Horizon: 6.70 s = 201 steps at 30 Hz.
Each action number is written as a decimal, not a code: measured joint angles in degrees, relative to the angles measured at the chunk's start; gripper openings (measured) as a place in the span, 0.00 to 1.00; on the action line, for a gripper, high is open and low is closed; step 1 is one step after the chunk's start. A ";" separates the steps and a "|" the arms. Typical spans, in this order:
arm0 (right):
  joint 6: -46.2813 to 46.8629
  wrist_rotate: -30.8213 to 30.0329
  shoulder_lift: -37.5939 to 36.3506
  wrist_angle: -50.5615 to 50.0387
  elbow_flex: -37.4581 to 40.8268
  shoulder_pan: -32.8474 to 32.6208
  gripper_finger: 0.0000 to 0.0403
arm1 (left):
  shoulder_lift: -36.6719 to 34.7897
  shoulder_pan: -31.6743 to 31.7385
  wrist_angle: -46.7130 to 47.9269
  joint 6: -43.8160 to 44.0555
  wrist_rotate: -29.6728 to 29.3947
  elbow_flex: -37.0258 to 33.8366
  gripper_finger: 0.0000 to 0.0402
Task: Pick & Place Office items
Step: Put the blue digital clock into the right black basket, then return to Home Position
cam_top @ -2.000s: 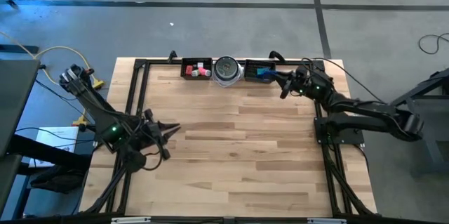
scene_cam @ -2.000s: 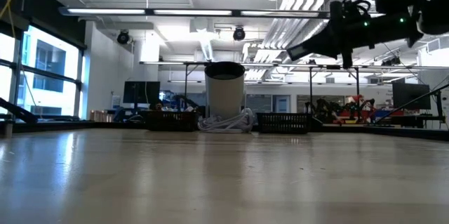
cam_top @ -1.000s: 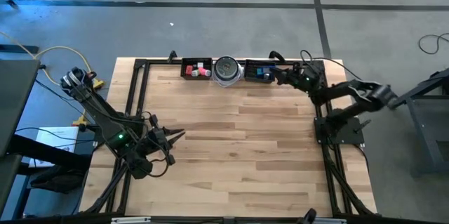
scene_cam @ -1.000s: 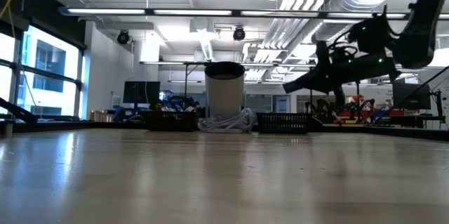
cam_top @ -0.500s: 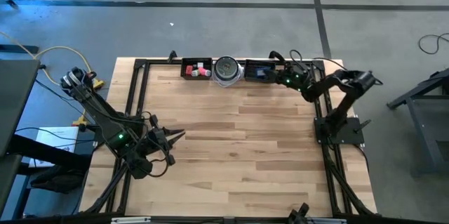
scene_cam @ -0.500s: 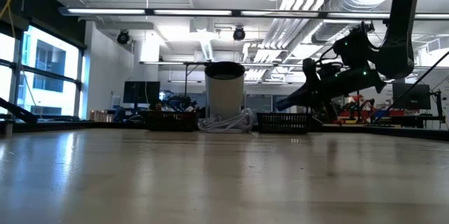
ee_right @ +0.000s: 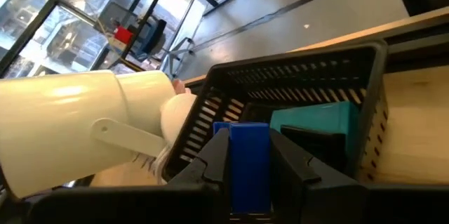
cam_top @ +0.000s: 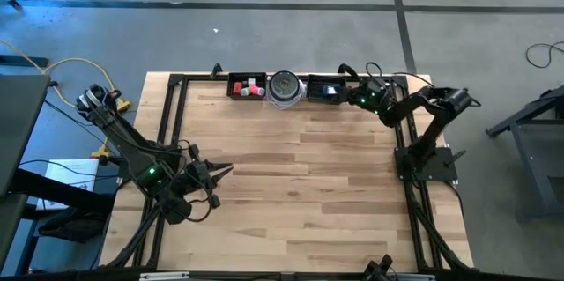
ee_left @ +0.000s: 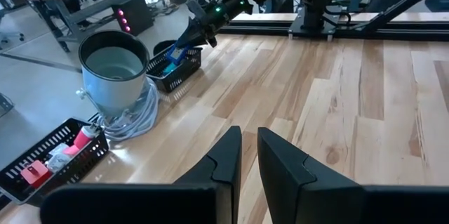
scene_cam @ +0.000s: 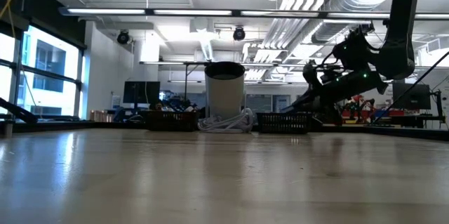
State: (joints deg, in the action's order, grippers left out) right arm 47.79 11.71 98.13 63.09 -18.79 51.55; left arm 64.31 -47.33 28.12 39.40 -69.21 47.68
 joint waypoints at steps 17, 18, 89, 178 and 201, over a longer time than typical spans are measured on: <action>-0.10 -0.24 -0.02 -0.37 0.00 0.00 0.23 | 0.00 0.00 -0.11 0.00 0.30 0.02 0.10; -0.52 -0.22 -0.02 -0.37 0.00 0.00 0.25 | 0.00 0.00 -0.11 0.00 0.31 0.02 0.10; -26.40 27.51 -90.31 -64.67 0.04 0.00 0.00 | -40.14 -19.44 56.94 39.13 -20.89 -9.05 0.00; -33.73 28.63 -97.62 -82.64 -7.63 -0.02 0.00 | -56.15 -16.76 18.58 -20.21 -20.48 -6.84 0.00; -35.07 27.16 -97.70 -86.90 -9.14 -0.04 0.00 | -63.09 8.64 11.93 -21.25 -20.91 -8.96 0.00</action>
State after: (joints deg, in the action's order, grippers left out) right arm 12.72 38.87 0.43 -23.81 -27.92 51.51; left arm 1.22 -38.69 40.05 18.15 -90.12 38.72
